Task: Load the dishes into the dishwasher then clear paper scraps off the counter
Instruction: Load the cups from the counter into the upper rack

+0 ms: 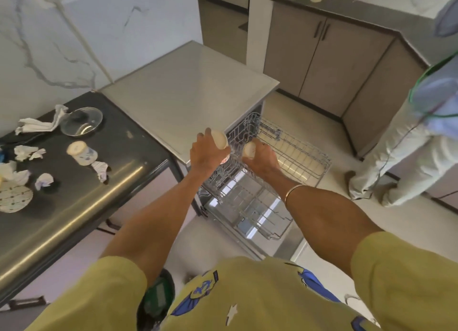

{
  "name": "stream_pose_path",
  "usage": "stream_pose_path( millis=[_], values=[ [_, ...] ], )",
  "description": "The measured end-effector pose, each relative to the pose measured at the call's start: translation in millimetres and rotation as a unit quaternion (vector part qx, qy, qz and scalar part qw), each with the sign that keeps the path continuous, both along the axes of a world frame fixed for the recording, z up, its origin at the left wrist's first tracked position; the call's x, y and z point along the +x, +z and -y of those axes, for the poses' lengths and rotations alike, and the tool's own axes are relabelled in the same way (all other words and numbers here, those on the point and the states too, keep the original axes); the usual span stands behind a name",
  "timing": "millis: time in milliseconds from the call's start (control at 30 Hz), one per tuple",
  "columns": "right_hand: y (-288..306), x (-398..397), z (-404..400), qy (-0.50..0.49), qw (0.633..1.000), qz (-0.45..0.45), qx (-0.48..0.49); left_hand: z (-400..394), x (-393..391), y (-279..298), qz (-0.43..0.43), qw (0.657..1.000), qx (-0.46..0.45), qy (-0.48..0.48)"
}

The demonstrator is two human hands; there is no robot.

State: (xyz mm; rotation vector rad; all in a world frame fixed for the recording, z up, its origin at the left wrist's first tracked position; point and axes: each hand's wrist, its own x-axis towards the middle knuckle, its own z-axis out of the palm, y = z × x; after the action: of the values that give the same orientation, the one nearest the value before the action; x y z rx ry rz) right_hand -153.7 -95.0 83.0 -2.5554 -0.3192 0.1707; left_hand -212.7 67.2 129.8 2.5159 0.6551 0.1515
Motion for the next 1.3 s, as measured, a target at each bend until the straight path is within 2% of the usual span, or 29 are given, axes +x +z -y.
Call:
stream_pose_path(
  millis=[167, 400, 533, 800, 1067, 1300],
  values=[
    [-4.4, 13.5, 48.5, -0.002, 1.000, -0.016, 0.012, 43.1, 10.6, -17.2, -0.011, 1.000, -0.003, -0.012],
    [-16.9, 27.4, 92.4, 0.000, 1.000, -0.031, 0.007, 76.5, 20.0, -35.8, -0.019, 0.998, -0.041, 0.040],
    [-30.6, 29.3, 97.3, 0.019, 0.998, -0.054, 0.004, 80.8, 17.9, -46.2, -0.064, 0.996, -0.010, 0.065],
    [-54.9, 33.1, 70.5, 0.037, 0.995, -0.094, -0.004, 61.1, 18.5, -77.7, -0.119, 0.990, -0.017, 0.073],
    [-76.5, 45.4, 26.6, 0.051, 0.989, -0.139, -0.026, 25.2, 47.4, -111.5, -0.148, 0.983, -0.076, 0.079],
    [-100.2, 52.7, -2.5, 0.042, 0.980, -0.192, -0.036, -11.5, 66.7, -162.5, -0.213, 0.974, -0.071, 0.039]
  ],
)
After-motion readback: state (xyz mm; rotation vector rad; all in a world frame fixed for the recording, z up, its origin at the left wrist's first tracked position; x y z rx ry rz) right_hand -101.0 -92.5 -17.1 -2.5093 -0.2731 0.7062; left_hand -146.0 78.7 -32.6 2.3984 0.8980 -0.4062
